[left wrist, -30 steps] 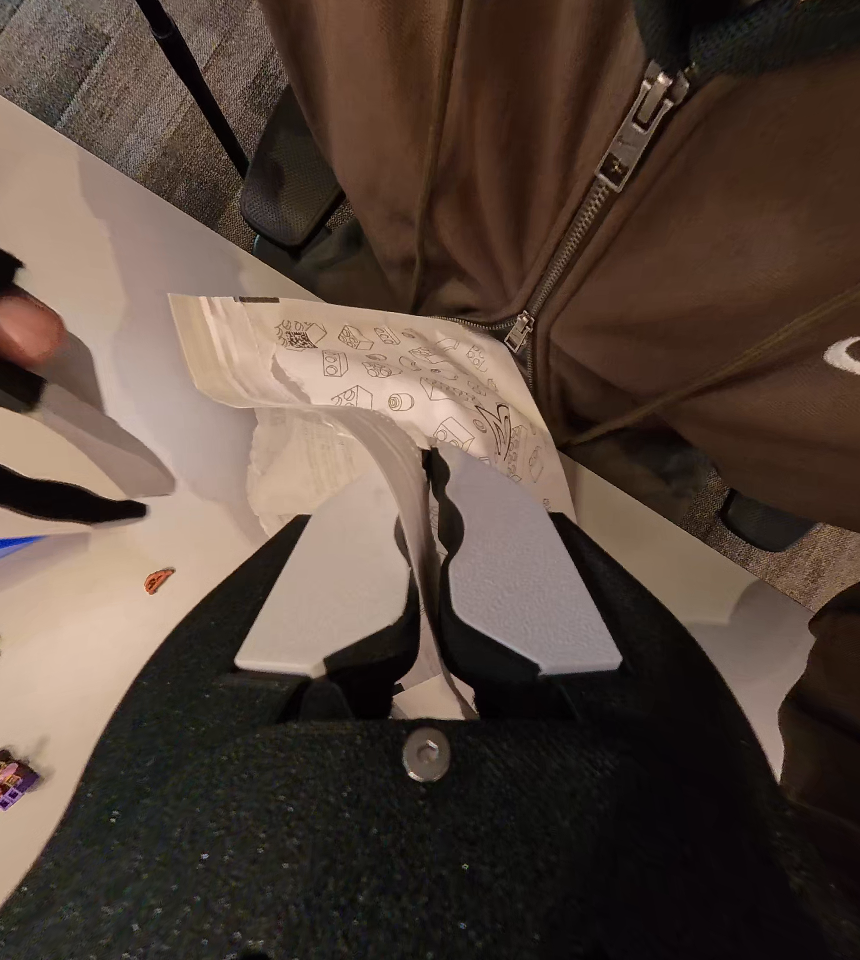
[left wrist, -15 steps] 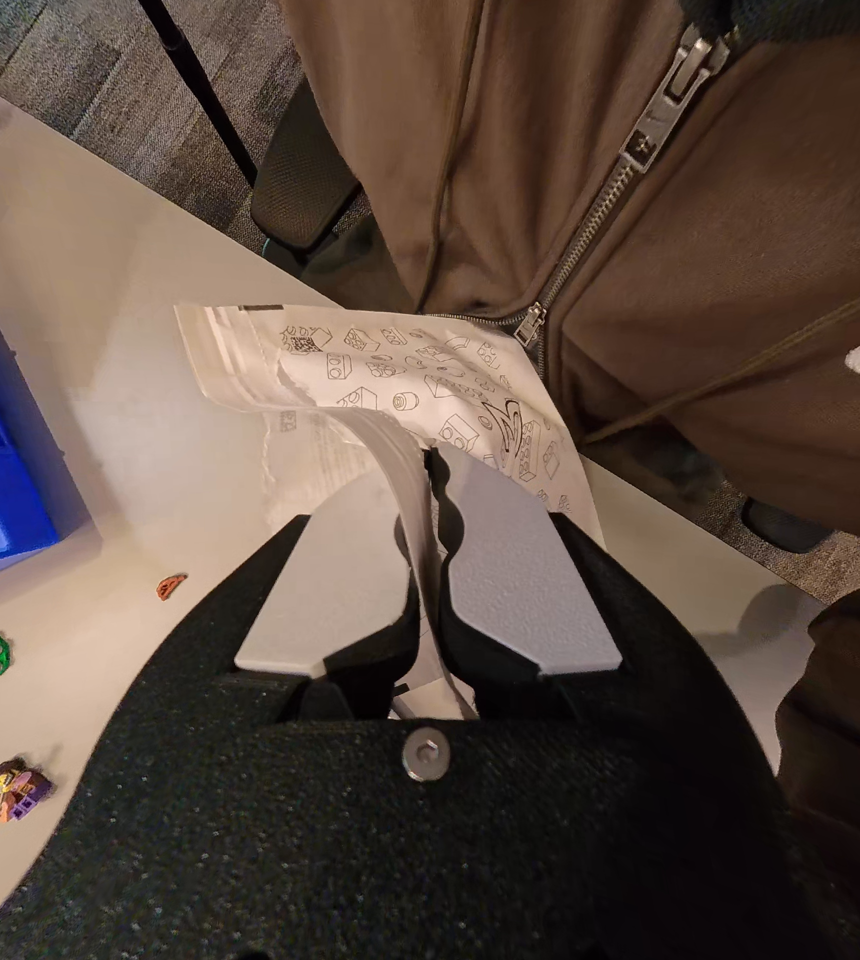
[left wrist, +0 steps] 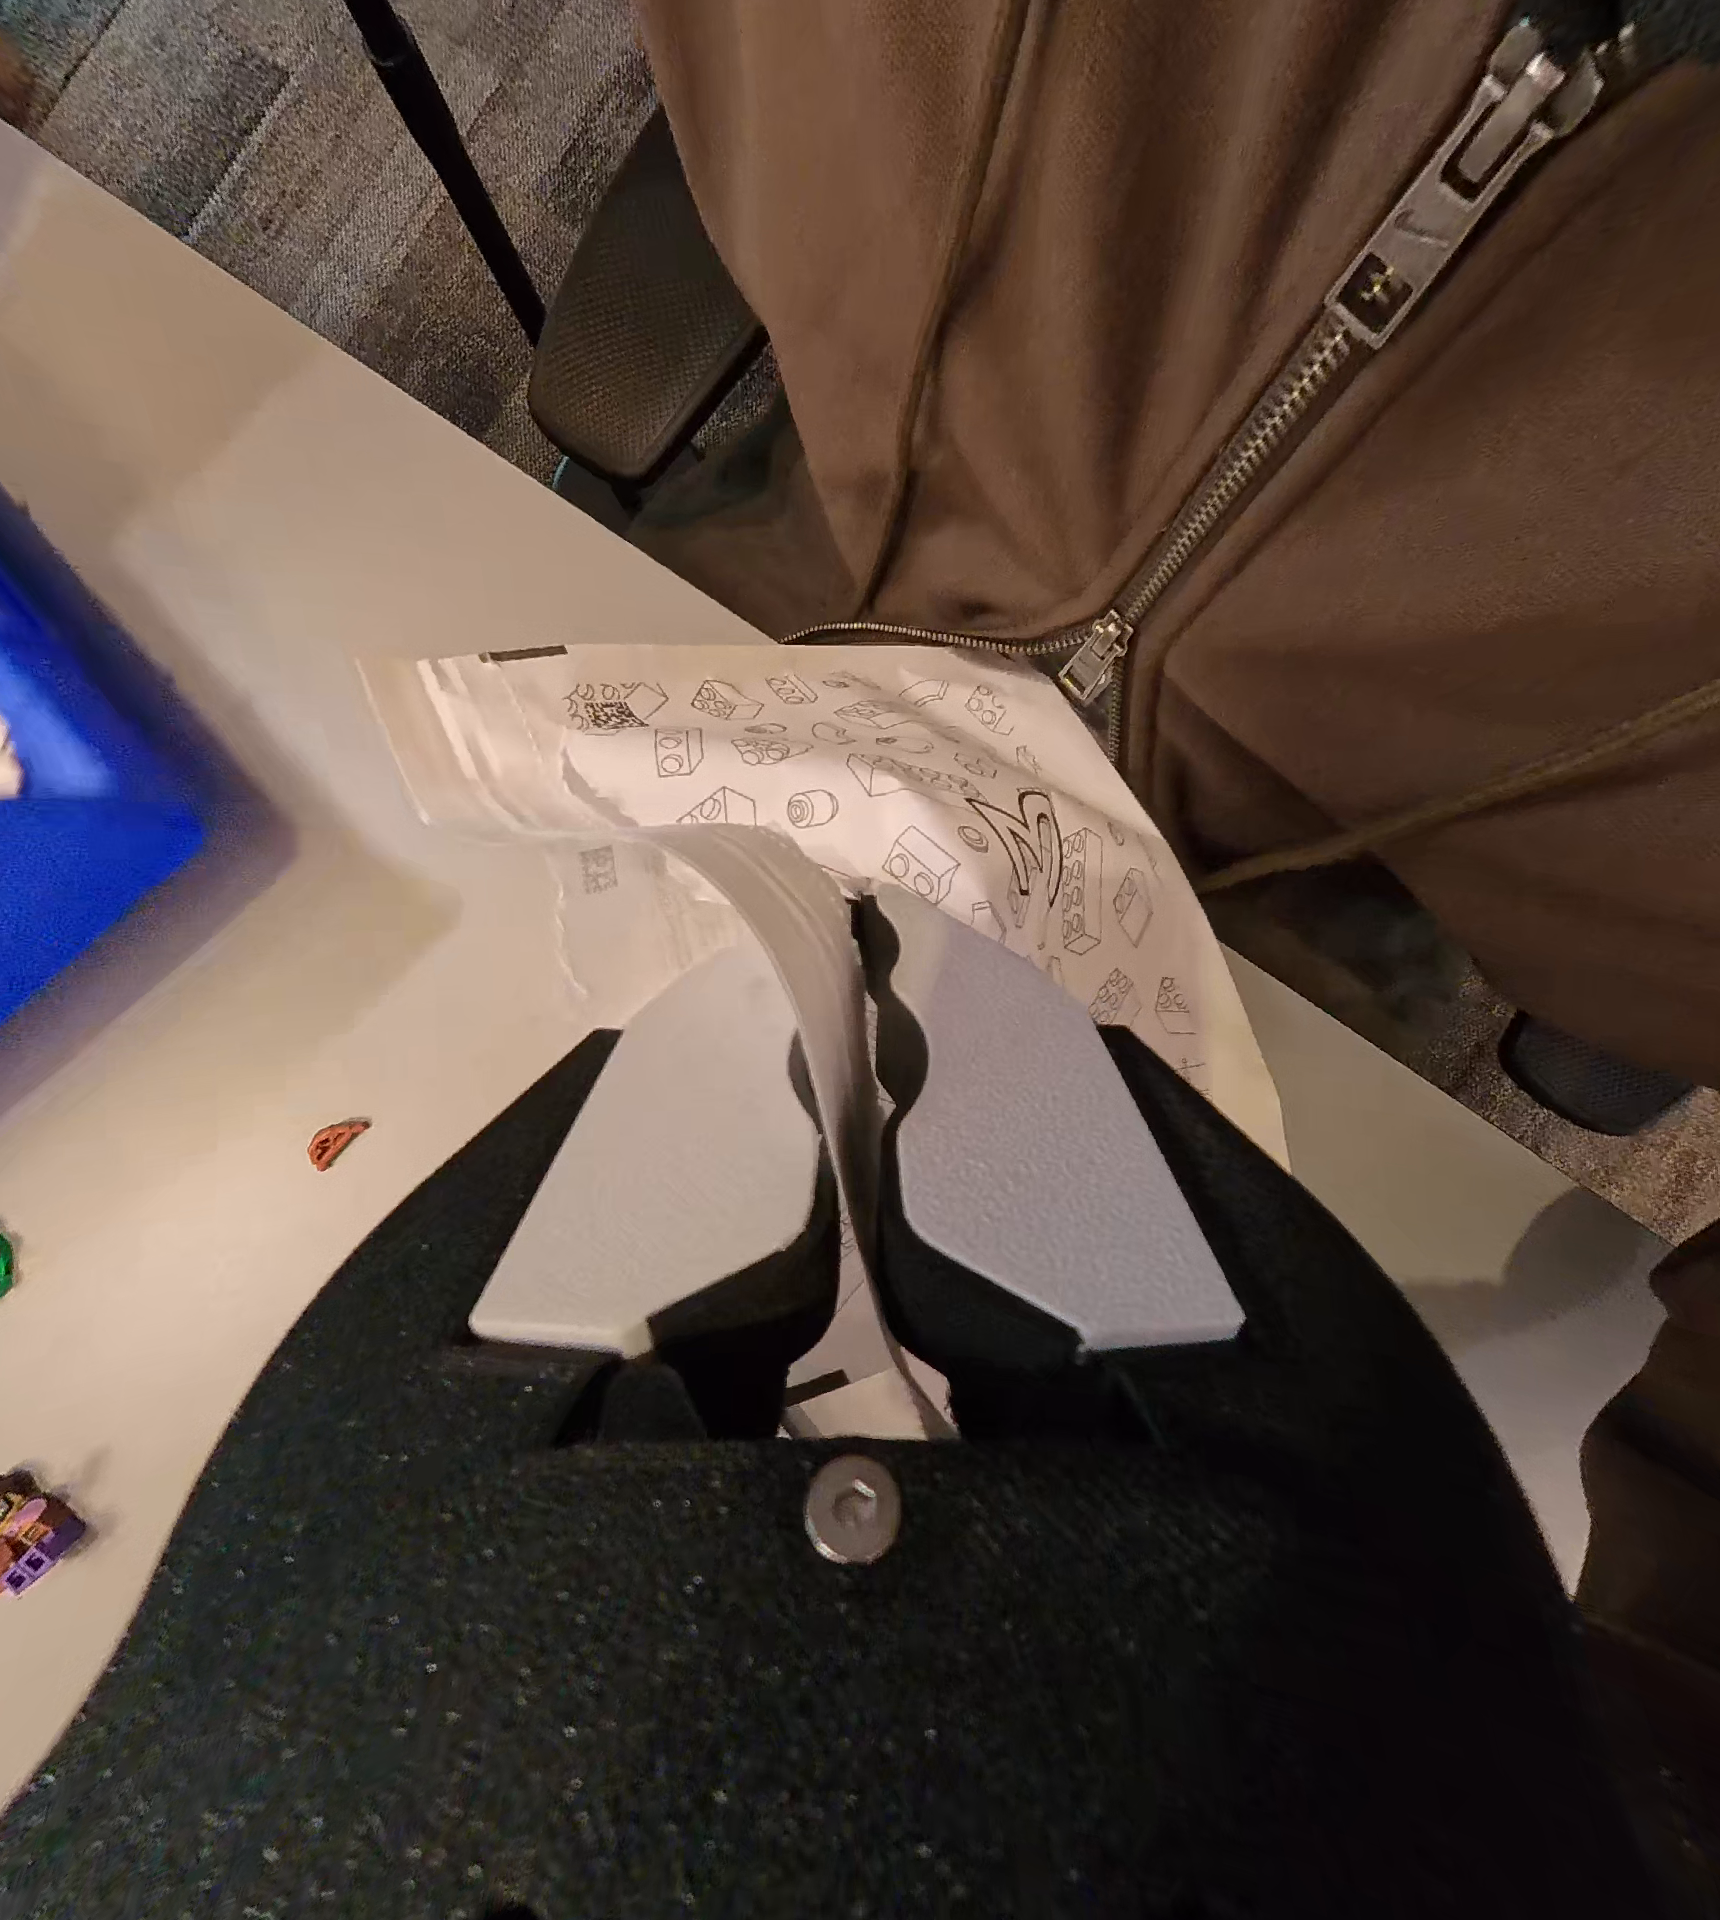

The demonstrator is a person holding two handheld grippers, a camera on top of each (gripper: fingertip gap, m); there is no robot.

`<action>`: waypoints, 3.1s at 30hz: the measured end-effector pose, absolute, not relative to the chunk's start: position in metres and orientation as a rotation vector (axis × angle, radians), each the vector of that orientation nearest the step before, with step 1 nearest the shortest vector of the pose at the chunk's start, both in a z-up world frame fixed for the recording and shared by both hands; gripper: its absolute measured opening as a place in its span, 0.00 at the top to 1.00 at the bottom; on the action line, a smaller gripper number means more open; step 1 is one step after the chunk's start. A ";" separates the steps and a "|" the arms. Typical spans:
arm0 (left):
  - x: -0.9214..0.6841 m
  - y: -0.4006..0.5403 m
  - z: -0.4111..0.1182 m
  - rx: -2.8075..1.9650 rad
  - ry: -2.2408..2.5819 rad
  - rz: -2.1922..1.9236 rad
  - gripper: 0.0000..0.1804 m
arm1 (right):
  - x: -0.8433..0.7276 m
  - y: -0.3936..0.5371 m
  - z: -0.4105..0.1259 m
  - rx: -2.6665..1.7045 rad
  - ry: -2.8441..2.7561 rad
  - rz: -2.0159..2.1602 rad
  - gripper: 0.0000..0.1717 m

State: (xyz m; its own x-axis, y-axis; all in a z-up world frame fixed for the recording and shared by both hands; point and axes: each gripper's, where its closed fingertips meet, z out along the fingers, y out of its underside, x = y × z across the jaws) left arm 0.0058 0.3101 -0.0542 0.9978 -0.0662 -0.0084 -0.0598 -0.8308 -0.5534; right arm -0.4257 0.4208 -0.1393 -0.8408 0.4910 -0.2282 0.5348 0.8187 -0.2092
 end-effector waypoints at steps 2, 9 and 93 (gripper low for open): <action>0.006 0.309 -0.055 -2.551 0.094 -0.013 1.00 | -0.420 0.424 -0.140 0.782 2.829 -0.394 0.95; 0.000 0.310 -0.056 -2.543 0.100 0.005 1.00 | -0.400 0.424 -0.140 0.783 2.819 -0.360 0.96; -0.016 0.272 -0.071 -2.453 -0.191 0.196 1.00 | -0.411 0.372 -0.091 1.019 2.768 -0.729 0.75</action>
